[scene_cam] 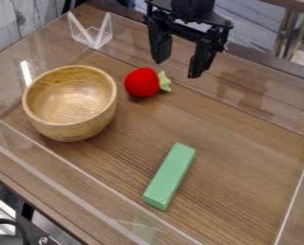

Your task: Put the green stick in the brown bowl

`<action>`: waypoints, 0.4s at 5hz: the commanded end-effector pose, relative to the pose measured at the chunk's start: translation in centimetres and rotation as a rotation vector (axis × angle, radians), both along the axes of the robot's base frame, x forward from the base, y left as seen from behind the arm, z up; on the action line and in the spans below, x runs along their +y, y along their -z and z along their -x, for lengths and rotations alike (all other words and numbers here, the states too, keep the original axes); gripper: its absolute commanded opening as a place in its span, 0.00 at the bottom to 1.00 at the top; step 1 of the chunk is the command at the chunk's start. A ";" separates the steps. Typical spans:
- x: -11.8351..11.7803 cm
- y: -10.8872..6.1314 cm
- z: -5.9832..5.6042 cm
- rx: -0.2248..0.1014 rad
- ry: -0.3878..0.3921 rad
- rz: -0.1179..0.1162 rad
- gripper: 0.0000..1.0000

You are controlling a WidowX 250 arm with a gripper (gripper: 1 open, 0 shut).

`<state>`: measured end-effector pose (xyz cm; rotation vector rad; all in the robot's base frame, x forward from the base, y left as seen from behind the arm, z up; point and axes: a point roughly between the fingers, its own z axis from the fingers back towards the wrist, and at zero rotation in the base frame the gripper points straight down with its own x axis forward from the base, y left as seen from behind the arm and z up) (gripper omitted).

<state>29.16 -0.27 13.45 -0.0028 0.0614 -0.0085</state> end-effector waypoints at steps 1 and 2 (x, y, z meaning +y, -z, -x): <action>-0.2 1.3 0.8 0.025 0.029 0.006 1.00; -0.5 3.4 3.1 0.026 0.061 0.025 1.00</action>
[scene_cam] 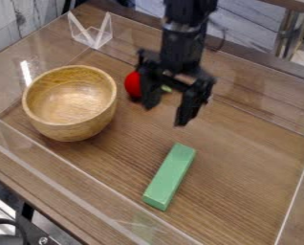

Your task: Put the green stick in the brown bowl

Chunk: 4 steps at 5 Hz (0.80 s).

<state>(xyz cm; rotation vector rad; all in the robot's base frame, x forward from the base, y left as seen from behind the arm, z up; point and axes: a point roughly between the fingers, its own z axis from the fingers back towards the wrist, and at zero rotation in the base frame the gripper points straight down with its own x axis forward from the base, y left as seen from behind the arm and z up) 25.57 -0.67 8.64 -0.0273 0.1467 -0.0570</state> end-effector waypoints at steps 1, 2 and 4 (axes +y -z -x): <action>-1.3 0.4 1.2 -0.087 -0.038 0.009 1.00; -2.3 2.2 2.1 -0.115 -0.092 0.020 1.00; -4.1 2.4 2.5 -0.193 -0.095 0.061 1.00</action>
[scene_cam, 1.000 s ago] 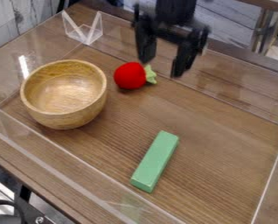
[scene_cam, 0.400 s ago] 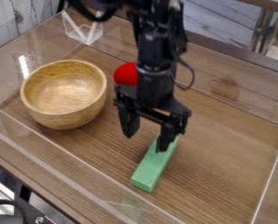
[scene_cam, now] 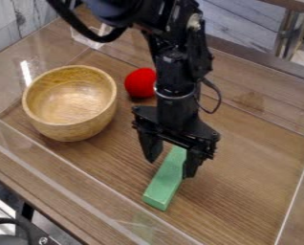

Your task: Put the green stick in the brown bowl

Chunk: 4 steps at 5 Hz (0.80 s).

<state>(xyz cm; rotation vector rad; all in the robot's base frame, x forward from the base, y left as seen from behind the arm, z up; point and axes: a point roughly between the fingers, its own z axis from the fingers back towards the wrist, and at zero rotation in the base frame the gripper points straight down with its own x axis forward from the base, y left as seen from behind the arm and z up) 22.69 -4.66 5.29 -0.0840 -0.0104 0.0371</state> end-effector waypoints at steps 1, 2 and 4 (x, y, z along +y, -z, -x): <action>0.2 -0.6 -0.3 -0.057 0.036 0.019 1.00; 0.9 -0.3 -0.4 -0.071 0.059 0.029 1.00; 2.6 2.1 -1.6 -0.112 0.019 0.041 1.00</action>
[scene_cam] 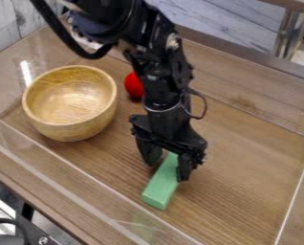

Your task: Put the green stick in the brown bowl

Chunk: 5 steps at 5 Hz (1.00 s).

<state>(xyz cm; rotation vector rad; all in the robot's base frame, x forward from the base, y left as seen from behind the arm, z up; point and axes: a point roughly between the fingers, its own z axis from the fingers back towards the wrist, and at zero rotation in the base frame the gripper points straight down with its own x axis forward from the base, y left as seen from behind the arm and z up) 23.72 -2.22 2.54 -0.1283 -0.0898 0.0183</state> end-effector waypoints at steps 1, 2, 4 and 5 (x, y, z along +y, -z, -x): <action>0.2 -0.7 -0.2 -0.063 0.013 0.012 1.00; 0.0 -0.9 0.1 -0.080 0.019 0.020 1.00; -1.1 -2.6 -0.9 -0.105 -0.004 0.029 1.00; -1.2 -2.5 -0.7 -0.110 -0.073 0.030 1.00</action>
